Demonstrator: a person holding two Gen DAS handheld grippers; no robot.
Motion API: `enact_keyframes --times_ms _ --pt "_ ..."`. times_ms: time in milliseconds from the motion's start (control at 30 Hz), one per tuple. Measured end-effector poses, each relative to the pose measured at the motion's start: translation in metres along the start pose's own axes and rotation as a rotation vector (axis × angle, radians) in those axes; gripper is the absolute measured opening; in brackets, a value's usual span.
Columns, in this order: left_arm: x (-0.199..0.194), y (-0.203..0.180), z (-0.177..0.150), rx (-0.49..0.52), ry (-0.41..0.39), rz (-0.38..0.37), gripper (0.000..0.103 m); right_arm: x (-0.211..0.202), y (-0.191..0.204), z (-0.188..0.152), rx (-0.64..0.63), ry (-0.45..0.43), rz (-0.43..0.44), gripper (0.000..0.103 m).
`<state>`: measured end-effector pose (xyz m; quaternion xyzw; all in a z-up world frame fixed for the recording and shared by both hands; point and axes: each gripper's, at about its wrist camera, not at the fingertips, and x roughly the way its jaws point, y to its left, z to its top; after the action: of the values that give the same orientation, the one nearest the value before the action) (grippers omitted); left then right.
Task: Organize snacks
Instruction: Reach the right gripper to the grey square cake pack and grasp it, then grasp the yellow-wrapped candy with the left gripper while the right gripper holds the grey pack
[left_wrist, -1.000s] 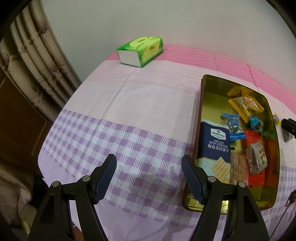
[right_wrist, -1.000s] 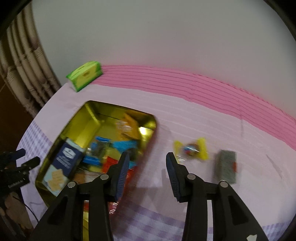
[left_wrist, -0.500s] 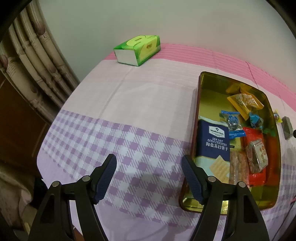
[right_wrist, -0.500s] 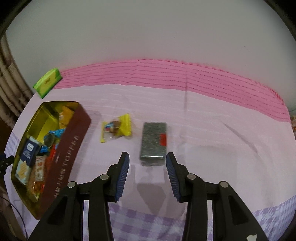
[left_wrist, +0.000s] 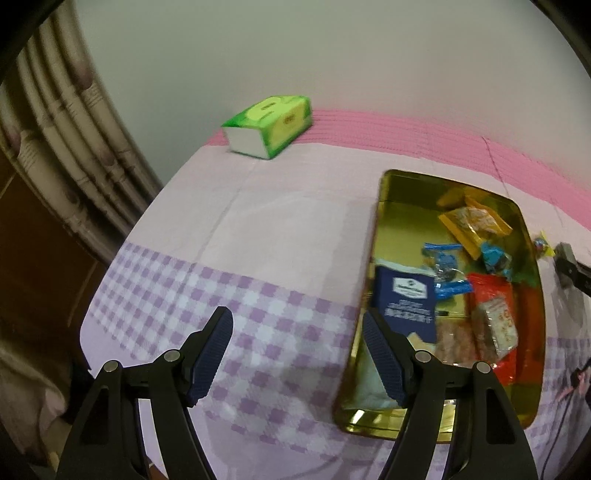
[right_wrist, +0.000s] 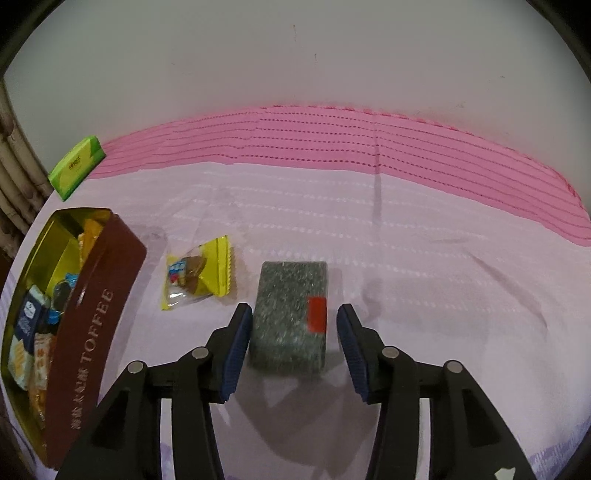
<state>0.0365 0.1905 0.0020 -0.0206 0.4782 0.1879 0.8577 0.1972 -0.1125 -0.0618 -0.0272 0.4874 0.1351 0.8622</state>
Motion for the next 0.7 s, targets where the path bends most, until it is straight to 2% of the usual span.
enact_keyframes --times_ms 67,300,700 --pt "-0.002 -0.012 0.003 0.024 -0.003 -0.012 0.073 0.001 0.001 0.001 -0.018 -0.014 -0.001 0.034" --pt "-0.016 -0.067 0.027 0.106 -0.02 -0.113 0.073 -0.003 -0.009 -0.005 -0.033 -0.049 -0.009 0.033" --pt "-0.018 -0.176 0.048 0.272 -0.003 -0.267 0.073 -0.024 -0.097 -0.025 0.075 -0.074 -0.148 0.033"
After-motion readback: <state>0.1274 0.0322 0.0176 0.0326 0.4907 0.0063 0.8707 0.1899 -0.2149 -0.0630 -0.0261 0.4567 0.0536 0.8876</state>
